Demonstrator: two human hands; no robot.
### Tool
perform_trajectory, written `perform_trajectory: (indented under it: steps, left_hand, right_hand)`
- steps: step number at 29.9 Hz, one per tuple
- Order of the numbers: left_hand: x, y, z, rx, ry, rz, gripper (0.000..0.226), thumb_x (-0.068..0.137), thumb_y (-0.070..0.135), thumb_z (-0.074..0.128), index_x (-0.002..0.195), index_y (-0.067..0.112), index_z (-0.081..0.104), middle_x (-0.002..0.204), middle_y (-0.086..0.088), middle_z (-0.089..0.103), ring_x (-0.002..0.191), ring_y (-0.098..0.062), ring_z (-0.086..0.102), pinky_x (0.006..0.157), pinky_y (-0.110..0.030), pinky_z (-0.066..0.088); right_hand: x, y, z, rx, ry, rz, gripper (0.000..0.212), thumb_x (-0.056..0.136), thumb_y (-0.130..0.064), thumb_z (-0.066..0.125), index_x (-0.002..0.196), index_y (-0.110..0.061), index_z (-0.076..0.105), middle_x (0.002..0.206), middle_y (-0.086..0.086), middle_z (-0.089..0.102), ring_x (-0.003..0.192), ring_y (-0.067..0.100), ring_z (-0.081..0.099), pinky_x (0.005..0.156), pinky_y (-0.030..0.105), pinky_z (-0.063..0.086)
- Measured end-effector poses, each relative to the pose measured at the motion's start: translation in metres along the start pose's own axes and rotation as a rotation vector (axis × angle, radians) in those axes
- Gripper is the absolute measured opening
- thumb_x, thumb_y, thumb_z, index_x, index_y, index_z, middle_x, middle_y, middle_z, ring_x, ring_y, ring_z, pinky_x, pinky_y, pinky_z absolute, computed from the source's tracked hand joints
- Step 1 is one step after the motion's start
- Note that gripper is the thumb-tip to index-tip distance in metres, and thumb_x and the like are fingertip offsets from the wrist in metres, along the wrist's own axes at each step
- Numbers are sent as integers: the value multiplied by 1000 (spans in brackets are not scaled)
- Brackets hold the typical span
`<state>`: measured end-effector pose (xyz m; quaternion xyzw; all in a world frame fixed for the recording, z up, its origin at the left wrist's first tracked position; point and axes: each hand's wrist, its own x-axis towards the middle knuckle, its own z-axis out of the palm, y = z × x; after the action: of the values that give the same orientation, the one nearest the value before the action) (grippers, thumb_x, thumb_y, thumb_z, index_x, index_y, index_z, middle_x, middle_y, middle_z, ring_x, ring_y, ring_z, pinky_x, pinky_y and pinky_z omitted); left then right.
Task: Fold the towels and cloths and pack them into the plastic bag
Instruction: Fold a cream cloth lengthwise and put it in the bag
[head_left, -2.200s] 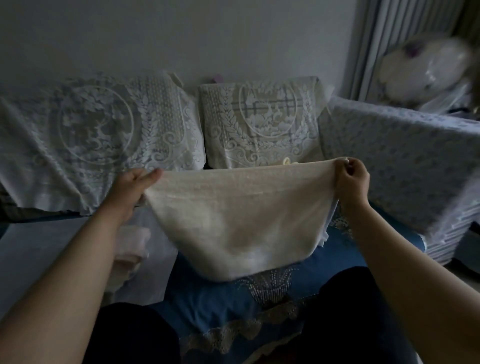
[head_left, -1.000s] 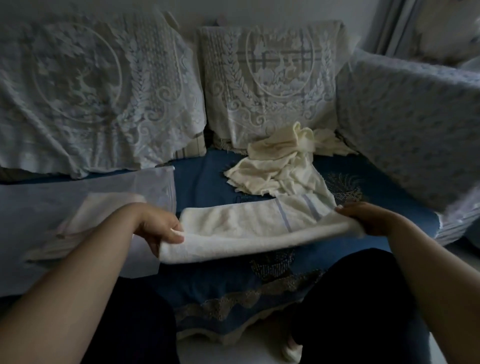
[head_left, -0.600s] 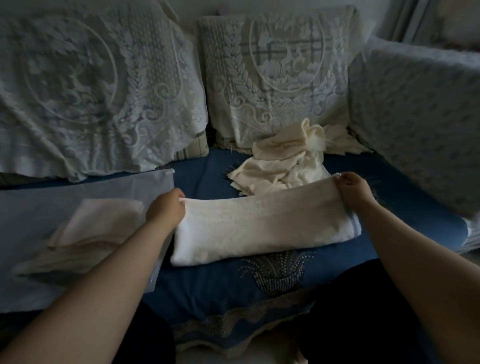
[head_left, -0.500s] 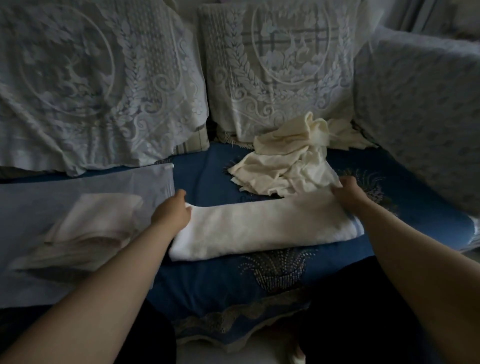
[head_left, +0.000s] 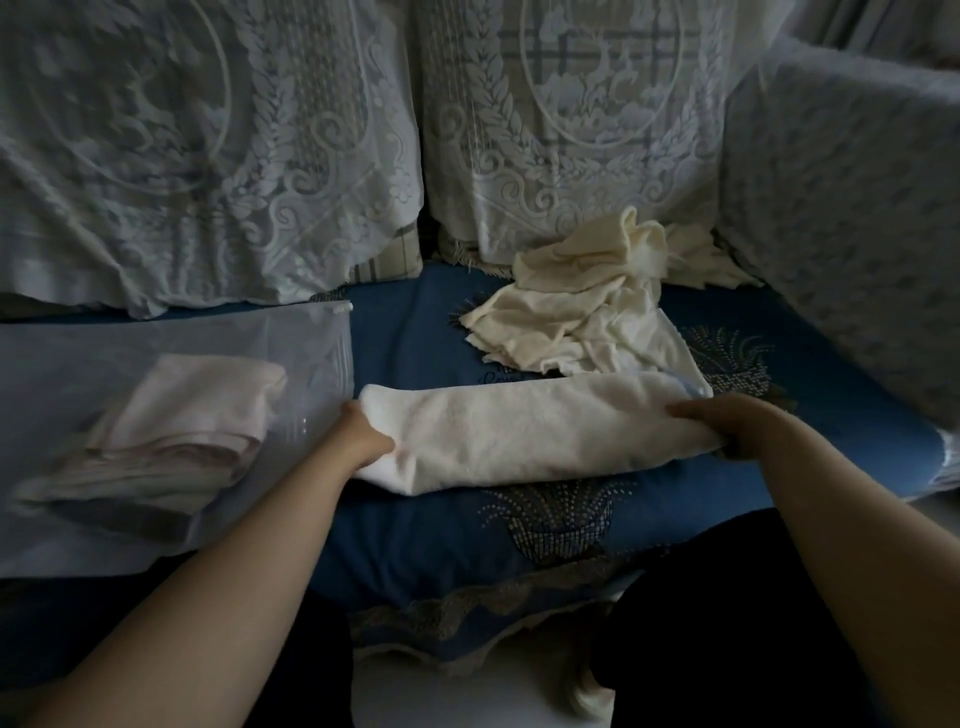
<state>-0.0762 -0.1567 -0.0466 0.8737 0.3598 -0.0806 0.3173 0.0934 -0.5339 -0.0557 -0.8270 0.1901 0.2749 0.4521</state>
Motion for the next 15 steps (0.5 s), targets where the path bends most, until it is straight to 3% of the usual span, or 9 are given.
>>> perform_trajectory:
  steps: [2,4,6,9,12,15]
  left_hand:
    - [-11,12,-1,-133,73,127,66,85,6,58,143,7,28,141,-17,42,123,-34,48,95,-35,40]
    - [-20,27,3,-261,58,192,74,85,6,55,149,20,19,147,-10,39,126,-32,46,98,-35,38]
    - [-33,45,11,-360,-39,226,78,88,9,54,151,26,11,151,-3,34,130,-28,41,101,-36,36]
    - [-44,71,22,-548,-120,248,76,90,17,55,151,25,11,152,-3,32,133,-26,38,104,-36,35]
    - [-48,87,23,-655,-125,246,75,93,23,54,152,26,8,151,-5,35,132,-26,41,104,-35,39]
    - [-54,89,15,-703,-122,330,74,96,26,50,152,25,0,149,-5,41,131,-23,44,105,-35,39]
  right_hand:
    - [-16,-8,1,165,30,-67,57,81,-28,71,128,-5,48,89,10,56,74,23,55,54,30,49]
    - [-38,-24,9,356,11,-159,47,84,-23,68,123,-5,50,88,10,56,72,21,56,47,27,50]
    - [-60,-43,27,427,-25,-290,46,84,-20,66,124,-4,50,94,13,59,80,24,60,60,34,53]
    - [-91,-70,72,272,-4,-439,33,86,-18,62,114,-4,54,101,20,62,85,30,61,70,42,54]
    - [-116,-87,126,63,-62,-485,33,88,-18,57,117,-2,54,103,20,60,89,32,61,69,41,55]
    - [-136,-97,159,7,-116,-508,34,92,-24,52,115,1,53,95,15,62,90,31,62,83,46,54]
